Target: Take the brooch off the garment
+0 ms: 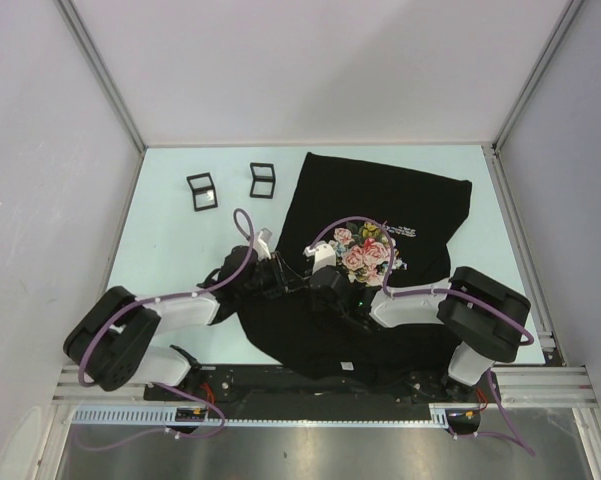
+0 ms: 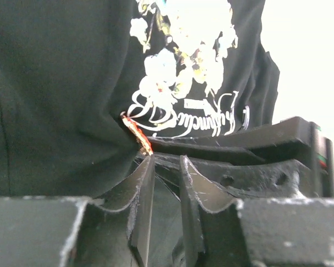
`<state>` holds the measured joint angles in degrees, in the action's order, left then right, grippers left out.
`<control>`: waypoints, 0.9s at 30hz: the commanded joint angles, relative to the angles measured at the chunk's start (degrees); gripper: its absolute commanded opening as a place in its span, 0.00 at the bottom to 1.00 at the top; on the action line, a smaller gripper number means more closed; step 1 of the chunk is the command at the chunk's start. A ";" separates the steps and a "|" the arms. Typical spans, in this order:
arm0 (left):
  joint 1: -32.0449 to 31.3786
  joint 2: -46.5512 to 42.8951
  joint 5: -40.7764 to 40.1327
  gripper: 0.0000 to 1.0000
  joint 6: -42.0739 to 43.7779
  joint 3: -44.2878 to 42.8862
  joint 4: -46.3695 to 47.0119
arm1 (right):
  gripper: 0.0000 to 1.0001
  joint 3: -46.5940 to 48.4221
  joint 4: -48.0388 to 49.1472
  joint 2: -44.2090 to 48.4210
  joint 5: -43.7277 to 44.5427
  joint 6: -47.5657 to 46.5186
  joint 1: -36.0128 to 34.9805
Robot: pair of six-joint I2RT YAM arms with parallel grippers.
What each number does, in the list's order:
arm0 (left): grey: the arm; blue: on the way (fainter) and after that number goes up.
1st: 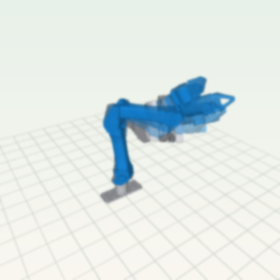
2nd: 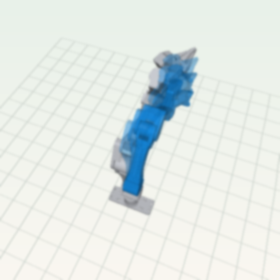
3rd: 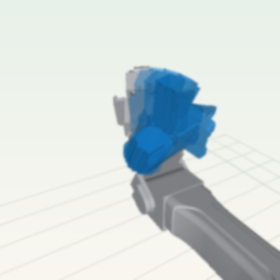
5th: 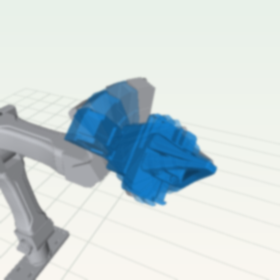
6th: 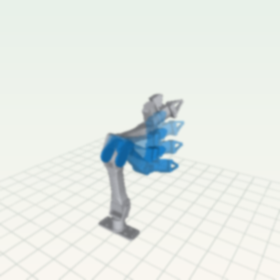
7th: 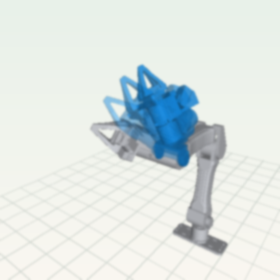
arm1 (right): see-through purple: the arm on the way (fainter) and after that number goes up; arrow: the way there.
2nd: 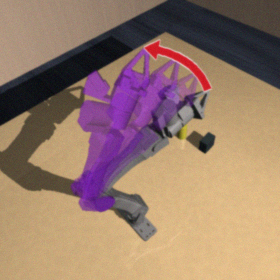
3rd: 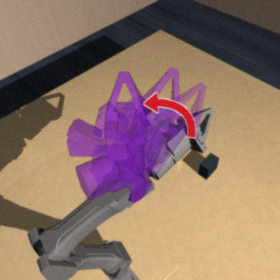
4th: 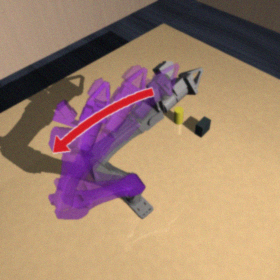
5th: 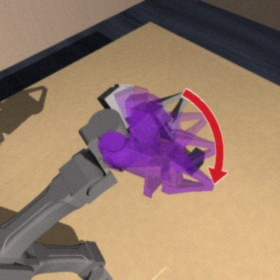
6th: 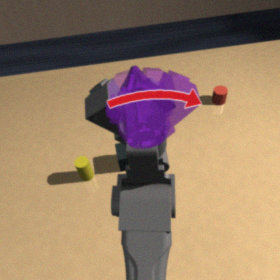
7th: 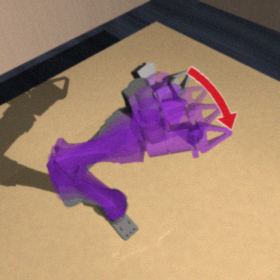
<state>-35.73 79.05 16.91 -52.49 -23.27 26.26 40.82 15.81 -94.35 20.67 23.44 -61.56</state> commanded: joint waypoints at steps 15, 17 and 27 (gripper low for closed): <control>-0.40 -9.09 -6.62 0.50 17.50 -4.41 -17.20 | 0.23 -5.48 8.18 1.71 -6.07 6.97 1.18; -0.40 -8.12 -6.27 0.51 18.47 -5.12 -18.17 | 0.23 -5.66 8.53 1.80 -7.04 6.79 1.44; -0.40 -2.06 -2.67 0.50 22.17 -9.43 -20.90 | 0.26 -8.30 8.88 4.78 -7.13 7.23 3.02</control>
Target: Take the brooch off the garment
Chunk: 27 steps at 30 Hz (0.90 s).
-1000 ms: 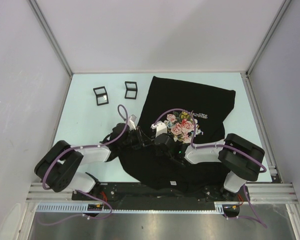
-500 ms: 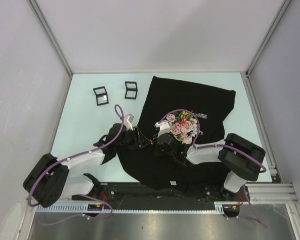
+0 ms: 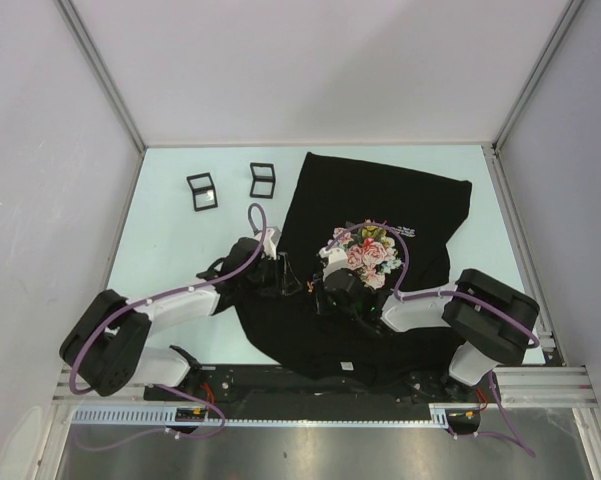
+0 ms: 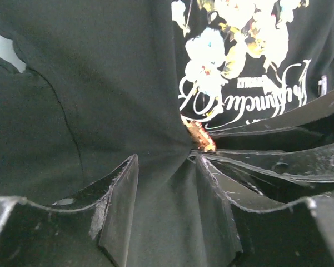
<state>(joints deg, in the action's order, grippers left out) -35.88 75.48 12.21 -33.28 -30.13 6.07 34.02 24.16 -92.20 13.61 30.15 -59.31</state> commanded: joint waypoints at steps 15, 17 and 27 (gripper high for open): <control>-0.68 5.99 6.43 0.60 7.26 -6.78 -2.72 | 0.01 -2.12 2.29 3.17 -5.25 -0.71 3.67; -0.86 6.87 6.16 0.60 8.40 -7.74 -4.13 | 0.00 -2.12 2.47 2.91 -6.57 -0.88 4.64; -3.93 11.08 6.51 0.53 7.44 -8.98 -2.29 | 0.00 -2.20 4.22 1.50 -11.67 -0.44 6.57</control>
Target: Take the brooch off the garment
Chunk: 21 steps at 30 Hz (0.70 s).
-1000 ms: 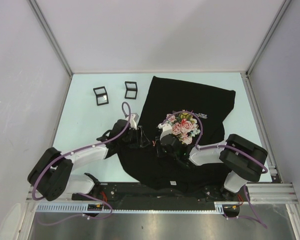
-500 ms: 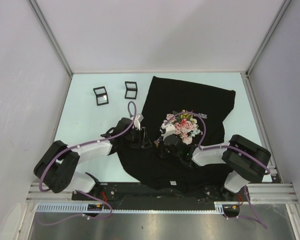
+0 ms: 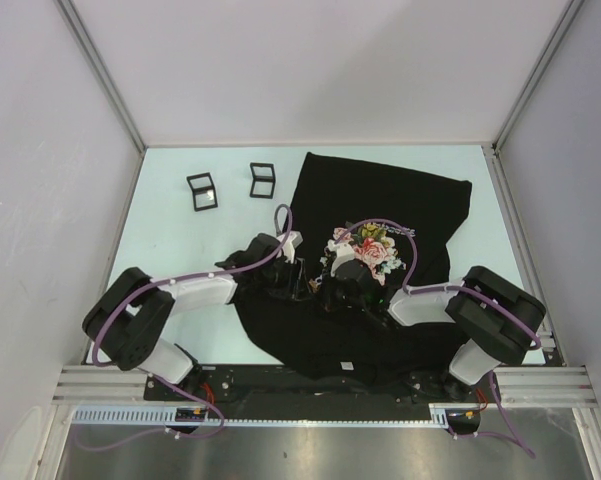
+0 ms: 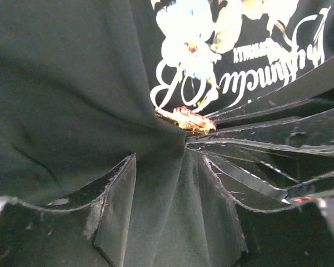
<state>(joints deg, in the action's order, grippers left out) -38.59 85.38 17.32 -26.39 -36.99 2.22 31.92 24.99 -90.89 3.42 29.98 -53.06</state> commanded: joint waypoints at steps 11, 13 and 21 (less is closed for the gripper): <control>-1.84 1.72 -4.31 0.45 -2.52 -3.09 1.30 | 0.00 -0.02 3.13 -0.16 -1.31 -1.06 0.41; -1.84 1.10 -5.28 0.43 -2.79 -3.00 1.12 | 0.00 -0.11 2.87 -0.42 -1.14 -1.41 0.41; -1.84 3.03 -2.65 0.44 -4.28 -3.70 2.87 | 0.00 -0.02 3.57 -0.69 -1.75 -2.12 0.15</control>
<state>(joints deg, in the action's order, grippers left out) -40.12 87.39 13.56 -29.06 -38.17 2.39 31.88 25.39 -91.31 2.04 29.30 -52.77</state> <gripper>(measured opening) 0.439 0.084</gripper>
